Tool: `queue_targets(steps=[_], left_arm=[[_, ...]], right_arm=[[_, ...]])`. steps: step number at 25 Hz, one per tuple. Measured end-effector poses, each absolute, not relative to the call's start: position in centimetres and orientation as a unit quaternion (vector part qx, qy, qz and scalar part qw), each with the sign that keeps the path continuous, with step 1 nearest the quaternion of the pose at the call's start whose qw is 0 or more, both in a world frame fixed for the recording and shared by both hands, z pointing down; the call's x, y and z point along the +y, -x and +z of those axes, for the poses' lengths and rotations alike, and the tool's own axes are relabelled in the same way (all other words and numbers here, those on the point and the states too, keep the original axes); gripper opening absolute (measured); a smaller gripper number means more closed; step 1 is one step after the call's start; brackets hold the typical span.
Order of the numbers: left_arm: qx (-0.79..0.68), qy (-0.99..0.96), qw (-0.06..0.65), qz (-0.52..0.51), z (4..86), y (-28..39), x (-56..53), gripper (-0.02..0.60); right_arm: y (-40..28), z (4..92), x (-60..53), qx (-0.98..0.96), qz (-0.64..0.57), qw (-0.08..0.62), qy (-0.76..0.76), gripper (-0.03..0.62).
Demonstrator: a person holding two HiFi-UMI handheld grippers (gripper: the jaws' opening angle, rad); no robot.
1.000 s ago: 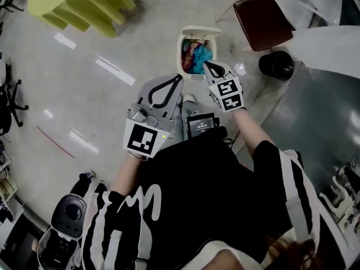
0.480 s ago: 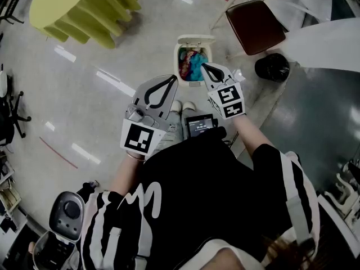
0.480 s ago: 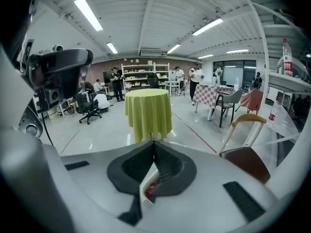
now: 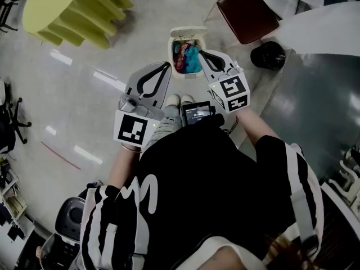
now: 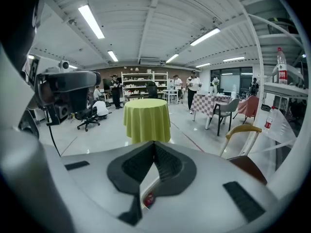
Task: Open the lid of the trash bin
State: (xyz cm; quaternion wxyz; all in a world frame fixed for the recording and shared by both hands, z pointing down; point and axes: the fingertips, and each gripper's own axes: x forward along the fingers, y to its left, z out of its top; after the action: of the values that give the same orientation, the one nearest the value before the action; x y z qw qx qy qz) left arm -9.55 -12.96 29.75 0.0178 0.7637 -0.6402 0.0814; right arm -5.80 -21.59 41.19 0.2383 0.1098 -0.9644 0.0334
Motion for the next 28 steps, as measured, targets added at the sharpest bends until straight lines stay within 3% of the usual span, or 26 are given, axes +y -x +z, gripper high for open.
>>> queue_targets(steps=[28], left_arm=[[-0.639, -0.768, -0.025, 0.037, 23.9, 8.9, -11.7, 0.007]], right_arm=[[3.5, 29.1, -19.5, -0.981, -0.001, 0.090, -0.171, 0.011]])
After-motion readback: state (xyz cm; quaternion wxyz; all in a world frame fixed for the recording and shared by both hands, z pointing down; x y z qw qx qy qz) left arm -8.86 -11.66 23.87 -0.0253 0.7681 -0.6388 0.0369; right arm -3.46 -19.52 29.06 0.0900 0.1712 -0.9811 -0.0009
